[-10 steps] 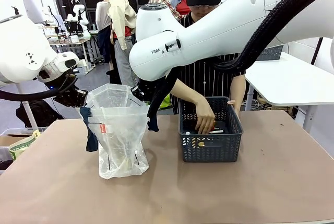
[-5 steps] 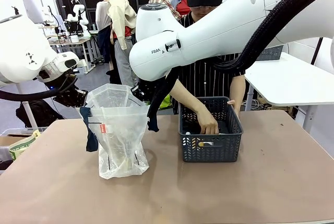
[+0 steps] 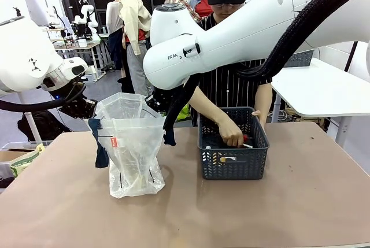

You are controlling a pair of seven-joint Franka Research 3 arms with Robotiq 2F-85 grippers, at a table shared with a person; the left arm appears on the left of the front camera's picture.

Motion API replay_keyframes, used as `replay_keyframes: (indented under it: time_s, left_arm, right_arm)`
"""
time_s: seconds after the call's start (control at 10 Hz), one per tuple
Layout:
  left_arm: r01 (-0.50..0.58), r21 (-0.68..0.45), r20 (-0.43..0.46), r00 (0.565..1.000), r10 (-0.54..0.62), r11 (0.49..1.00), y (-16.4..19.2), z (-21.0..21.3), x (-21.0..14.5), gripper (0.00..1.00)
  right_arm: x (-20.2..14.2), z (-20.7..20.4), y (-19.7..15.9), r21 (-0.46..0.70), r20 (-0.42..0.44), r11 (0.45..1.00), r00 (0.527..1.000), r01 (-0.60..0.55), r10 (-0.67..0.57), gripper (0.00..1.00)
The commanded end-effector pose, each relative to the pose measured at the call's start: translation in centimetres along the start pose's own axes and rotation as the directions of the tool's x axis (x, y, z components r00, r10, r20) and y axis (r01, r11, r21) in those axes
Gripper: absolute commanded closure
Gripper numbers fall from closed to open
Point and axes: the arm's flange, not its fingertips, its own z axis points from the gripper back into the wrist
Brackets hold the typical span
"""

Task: Transfer purchased items from the store into the shopping bag.
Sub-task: Move the Reusable shopping bag to the right side of the table.

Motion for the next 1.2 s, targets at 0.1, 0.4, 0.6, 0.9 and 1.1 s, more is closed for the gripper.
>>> replay_keyframes:
  time_s: [0.1, 0.4, 0.6, 0.9, 1.1]
  left_arm:
    - [-0.013, 0.017, 0.002, 1.0, 0.013, 1.0, 0.13, 0.36, -0.23, 1.0]
    - [-0.013, 0.017, 0.002, 1.0, 0.013, 1.0, 0.13, 0.36, -0.23, 1.0]
    - [-0.013, 0.017, 0.002, 1.0, 0.013, 1.0, 0.13, 0.36, -0.23, 1.0]
    - [-0.013, 0.017, 0.002, 1.0, 0.013, 1.0, 0.13, 0.36, -0.23, 1.0]
    - [-0.013, 0.017, 0.002, 1.0, 0.013, 1.0, 0.13, 0.36, -0.23, 1.0]
  right_arm:
    - [0.01, 0.07, -0.01, -0.007, 0.004, 1.0, 1.0, 0.018, -0.018, 1.0]
    - [0.01, 0.07, -0.01, -0.007, 0.004, 1.0, 1.0, 0.018, -0.018, 1.0]
    - [0.01, 0.07, -0.01, -0.007, 0.004, 1.0, 1.0, 0.018, -0.018, 1.0]
    - [0.01, 0.07, -0.01, -0.007, 0.004, 1.0, 1.0, 0.018, -0.018, 1.0]
    - [0.01, 0.07, -0.01, -0.007, 0.004, 1.0, 1.0, 0.018, -0.018, 1.0]
